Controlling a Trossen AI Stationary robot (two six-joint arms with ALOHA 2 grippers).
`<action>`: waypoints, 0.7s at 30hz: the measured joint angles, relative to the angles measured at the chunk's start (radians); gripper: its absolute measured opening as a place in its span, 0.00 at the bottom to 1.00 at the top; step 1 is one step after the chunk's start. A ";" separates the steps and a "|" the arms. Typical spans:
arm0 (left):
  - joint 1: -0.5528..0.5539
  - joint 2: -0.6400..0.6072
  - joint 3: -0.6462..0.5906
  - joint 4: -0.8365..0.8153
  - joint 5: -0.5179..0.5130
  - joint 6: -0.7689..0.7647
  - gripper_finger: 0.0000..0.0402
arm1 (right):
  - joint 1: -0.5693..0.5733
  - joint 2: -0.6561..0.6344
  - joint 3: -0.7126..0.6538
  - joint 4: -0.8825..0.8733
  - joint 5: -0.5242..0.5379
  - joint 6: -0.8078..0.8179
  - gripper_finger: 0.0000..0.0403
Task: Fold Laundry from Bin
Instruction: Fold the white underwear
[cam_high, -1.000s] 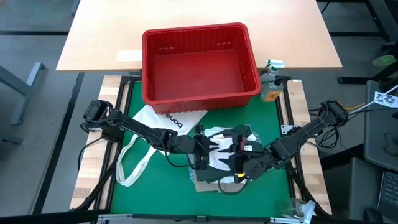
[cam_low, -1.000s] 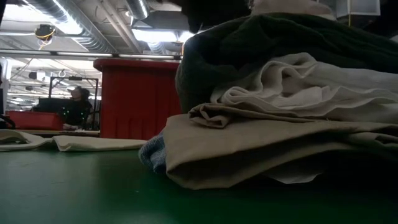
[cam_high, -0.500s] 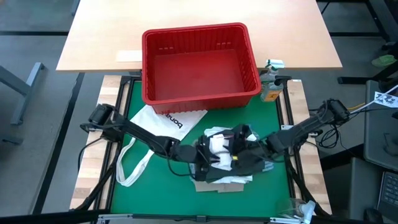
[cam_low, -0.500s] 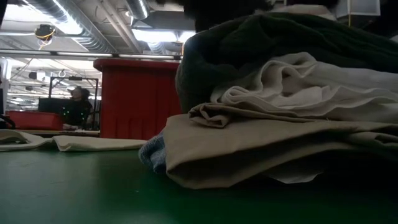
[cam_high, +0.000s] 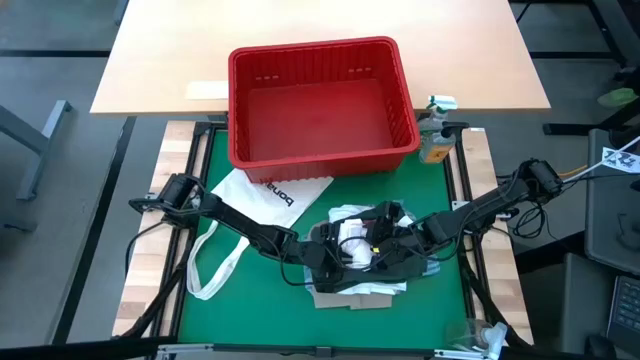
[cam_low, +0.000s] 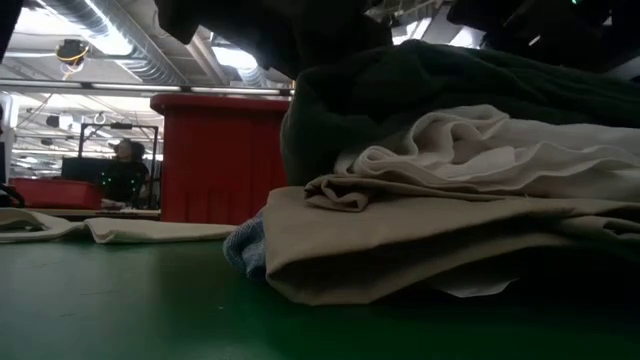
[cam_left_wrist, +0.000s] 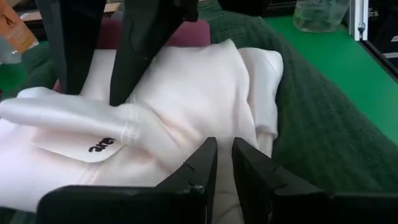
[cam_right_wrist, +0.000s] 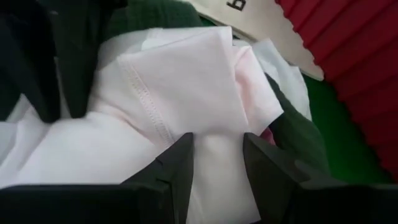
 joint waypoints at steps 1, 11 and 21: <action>0.000 -0.004 0.000 -0.001 -0.002 0.000 0.12 | 0.000 -0.002 0.005 -0.001 -0.002 -0.002 0.35; 0.000 -0.126 0.000 0.004 -0.008 0.014 0.12 | 0.001 -0.054 0.179 -0.087 -0.016 -0.083 0.35; 0.019 -0.181 0.000 -0.001 -0.124 0.075 0.12 | 0.041 -0.055 0.245 -0.136 -0.171 -0.052 0.35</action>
